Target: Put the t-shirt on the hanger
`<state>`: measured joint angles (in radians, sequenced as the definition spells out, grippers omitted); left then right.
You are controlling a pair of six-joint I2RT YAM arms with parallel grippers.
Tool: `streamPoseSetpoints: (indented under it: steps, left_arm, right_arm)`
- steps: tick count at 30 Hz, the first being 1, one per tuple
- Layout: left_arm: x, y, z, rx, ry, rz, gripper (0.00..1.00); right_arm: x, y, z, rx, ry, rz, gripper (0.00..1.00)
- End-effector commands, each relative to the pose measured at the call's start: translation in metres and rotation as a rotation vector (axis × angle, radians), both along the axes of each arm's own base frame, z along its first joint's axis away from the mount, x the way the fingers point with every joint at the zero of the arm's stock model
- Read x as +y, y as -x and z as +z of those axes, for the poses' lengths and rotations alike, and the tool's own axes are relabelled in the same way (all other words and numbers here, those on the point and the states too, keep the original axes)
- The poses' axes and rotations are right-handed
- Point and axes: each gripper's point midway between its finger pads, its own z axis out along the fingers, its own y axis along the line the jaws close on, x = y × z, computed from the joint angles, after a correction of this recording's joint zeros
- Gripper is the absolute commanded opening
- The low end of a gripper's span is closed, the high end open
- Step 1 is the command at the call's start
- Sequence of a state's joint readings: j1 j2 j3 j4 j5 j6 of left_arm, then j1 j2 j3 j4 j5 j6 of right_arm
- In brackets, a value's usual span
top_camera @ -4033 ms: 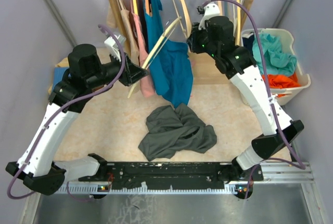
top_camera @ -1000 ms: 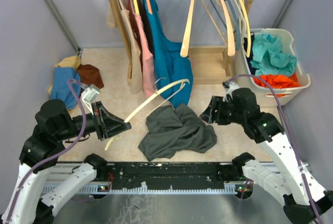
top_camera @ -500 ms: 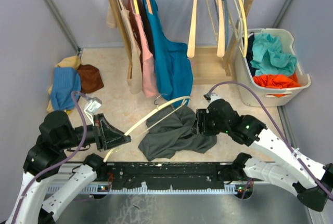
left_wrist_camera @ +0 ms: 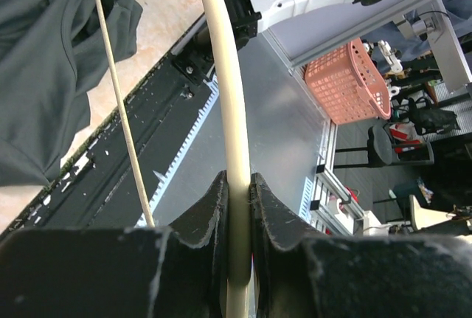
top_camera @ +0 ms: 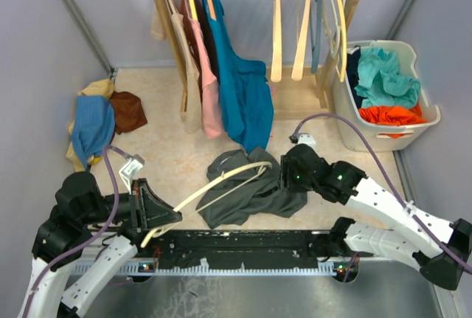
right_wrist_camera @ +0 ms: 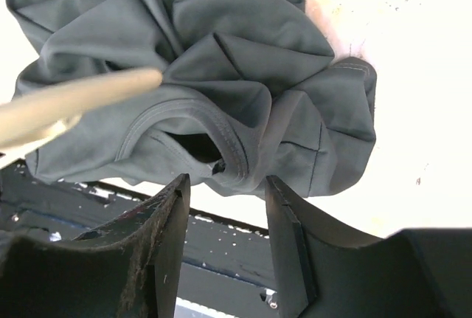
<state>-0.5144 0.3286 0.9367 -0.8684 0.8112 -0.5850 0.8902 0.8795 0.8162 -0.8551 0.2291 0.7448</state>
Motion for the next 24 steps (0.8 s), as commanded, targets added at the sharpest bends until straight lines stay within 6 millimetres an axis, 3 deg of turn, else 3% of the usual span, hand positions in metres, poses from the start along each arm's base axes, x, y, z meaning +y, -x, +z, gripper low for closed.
streamPoseSetpoints:
  steps: [1, 3, 5, 11, 17, 24]
  left_arm:
    - [0.003, 0.016, 0.004, -0.005, 0.027, -0.047, 0.03]
    - [0.004, 0.020, 0.004, 0.002, 0.027, -0.056, 0.03]
    - [0.005, 0.024, 0.002, 0.011, 0.029, -0.066, 0.03]
    - [0.005, 0.029, -0.008, 0.044, 0.023, -0.084, 0.03]
    - [0.002, 0.027, -0.022, 0.073, 0.026, -0.099, 0.03]
    - [-0.001, 0.013, -0.039, 0.069, -0.003, -0.065, 0.02]
  right_arm:
    - [0.000, -0.013, -0.006, -0.035, 0.031, -0.042, 0.43]
    - [0.004, -0.015, -0.011, -0.030, 0.034, -0.041, 0.38]
    - [0.006, -0.018, -0.012, -0.034, 0.036, -0.041, 0.26]
    - [0.010, -0.024, -0.005, -0.052, 0.041, -0.036, 0.18]
    - [0.009, -0.027, 0.003, -0.071, 0.049, -0.033, 0.02]
    - [0.016, -0.025, 0.016, -0.085, 0.011, 0.008, 0.00]
